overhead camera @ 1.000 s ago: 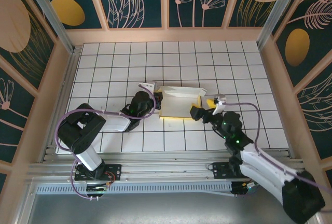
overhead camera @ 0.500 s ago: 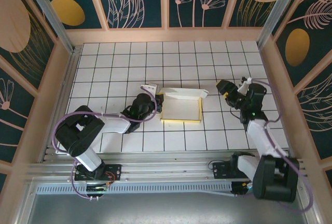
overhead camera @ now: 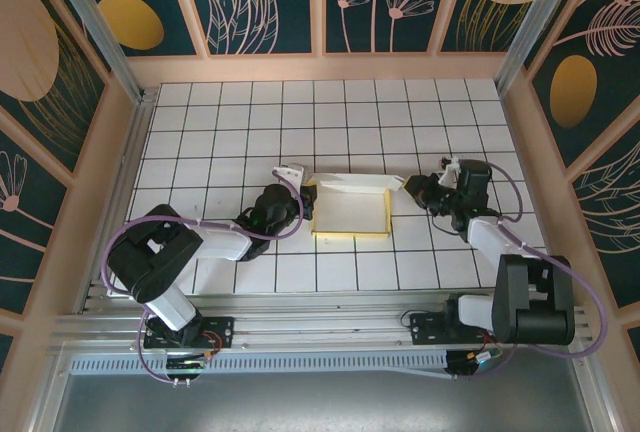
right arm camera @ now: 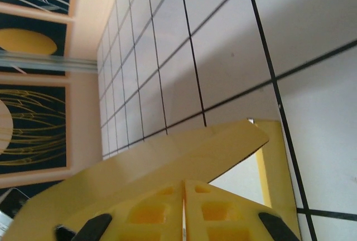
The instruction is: Fold the paper box
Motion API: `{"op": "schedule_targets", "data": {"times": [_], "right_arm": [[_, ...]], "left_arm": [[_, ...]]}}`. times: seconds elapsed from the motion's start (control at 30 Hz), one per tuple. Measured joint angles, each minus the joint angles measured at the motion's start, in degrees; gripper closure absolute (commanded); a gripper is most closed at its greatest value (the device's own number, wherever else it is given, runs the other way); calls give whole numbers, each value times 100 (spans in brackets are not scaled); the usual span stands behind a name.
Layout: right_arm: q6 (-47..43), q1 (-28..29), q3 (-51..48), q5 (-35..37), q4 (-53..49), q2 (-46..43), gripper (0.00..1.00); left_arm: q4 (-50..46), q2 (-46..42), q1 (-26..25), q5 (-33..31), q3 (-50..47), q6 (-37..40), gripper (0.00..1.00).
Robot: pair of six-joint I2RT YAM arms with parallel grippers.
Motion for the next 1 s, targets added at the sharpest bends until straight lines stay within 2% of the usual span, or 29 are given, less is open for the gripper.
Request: {"op": "schedule_targets", "data": {"times": [0.3,0.83,1.0], "right_arm": [[-31,496,-24,177,245,339,91],[-210,706,-367,612,509,450,88],[-385,632,-389,1036,175,101,85]], "left_arm": [[4,-26,-4,37,-20,0,100],[-76,-59,-9,192,-20,197,100],[-81,-59,-9,205,-17,216,100]]}}
